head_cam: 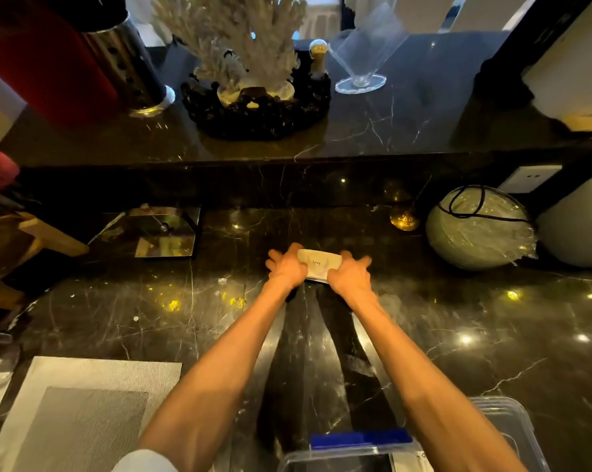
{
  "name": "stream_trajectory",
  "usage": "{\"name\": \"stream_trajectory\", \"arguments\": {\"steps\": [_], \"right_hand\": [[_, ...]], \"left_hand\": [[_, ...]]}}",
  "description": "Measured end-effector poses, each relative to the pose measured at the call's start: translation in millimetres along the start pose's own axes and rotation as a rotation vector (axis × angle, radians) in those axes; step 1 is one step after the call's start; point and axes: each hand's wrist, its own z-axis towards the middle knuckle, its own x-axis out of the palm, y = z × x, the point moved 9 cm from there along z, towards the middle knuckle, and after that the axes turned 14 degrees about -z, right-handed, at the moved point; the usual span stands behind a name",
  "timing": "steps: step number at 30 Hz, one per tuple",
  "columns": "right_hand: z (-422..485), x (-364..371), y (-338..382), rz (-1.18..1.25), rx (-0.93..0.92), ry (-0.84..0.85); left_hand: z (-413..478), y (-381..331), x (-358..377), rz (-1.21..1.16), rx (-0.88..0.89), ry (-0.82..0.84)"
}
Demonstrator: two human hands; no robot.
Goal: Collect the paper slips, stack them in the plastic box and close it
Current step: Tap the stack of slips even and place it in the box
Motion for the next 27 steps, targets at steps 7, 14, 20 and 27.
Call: {"name": "stream_trajectory", "arguments": {"steps": [7,14,20,27], "right_hand": [[8,2,-7,0.228,-0.068,0.038],[-41,20,-26,0.333,-0.4,-0.311],[-42,38,-27,0.072,-0.406,-0.406],[-42,40,-23,0.118,-0.473,-0.405]], "left_hand": [[-10,10,-5,-0.325,0.063,-0.013],[-56,29,19,-0.321,0.47,-0.133],[-59,33,29,-0.167,0.58,-0.224],[-52,38,40,-0.107,0.597,-0.182]]}}
